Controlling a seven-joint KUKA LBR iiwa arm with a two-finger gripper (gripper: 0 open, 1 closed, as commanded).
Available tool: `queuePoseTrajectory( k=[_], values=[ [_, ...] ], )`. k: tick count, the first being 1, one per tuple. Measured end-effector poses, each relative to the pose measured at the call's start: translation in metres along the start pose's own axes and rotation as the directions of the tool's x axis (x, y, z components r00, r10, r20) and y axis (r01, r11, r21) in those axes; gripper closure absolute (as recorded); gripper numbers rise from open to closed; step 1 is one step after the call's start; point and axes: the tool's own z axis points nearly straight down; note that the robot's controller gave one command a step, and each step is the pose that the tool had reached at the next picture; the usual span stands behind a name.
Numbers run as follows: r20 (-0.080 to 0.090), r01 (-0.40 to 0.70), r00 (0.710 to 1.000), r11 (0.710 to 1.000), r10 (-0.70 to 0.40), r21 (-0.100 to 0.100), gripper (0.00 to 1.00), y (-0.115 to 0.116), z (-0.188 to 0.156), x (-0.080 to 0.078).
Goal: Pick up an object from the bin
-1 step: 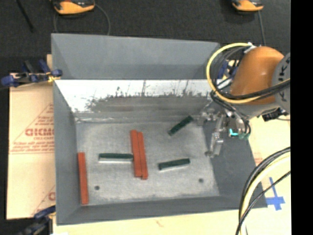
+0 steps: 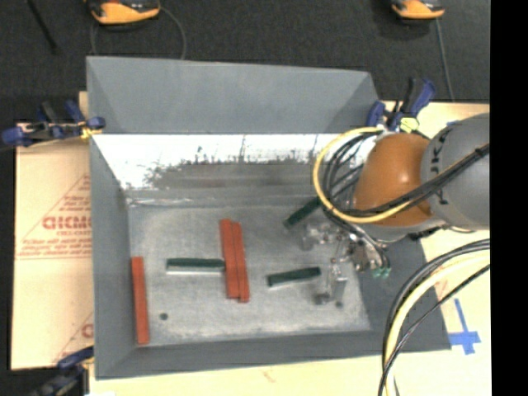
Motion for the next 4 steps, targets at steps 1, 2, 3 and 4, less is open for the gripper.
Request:
queuePoseTrajectory(
  k=[1,2,3,4],
  values=[
    [0.006,0.101,0.995,0.995,-0.101,0.002,0.0,0.038,0.003,0.018],
    [0.015,-0.002,1.0,1.0,0.002,0.003,0.0,0.013,0.001,-0.054],
    [0.005,0.301,0.954,0.954,-0.301,0.004,0.0,0.03,0.003,-0.003],
    [0.007,0.303,0.953,0.953,-0.303,0.005,1.0,0.03,0.003,-0.004]
  ],
)
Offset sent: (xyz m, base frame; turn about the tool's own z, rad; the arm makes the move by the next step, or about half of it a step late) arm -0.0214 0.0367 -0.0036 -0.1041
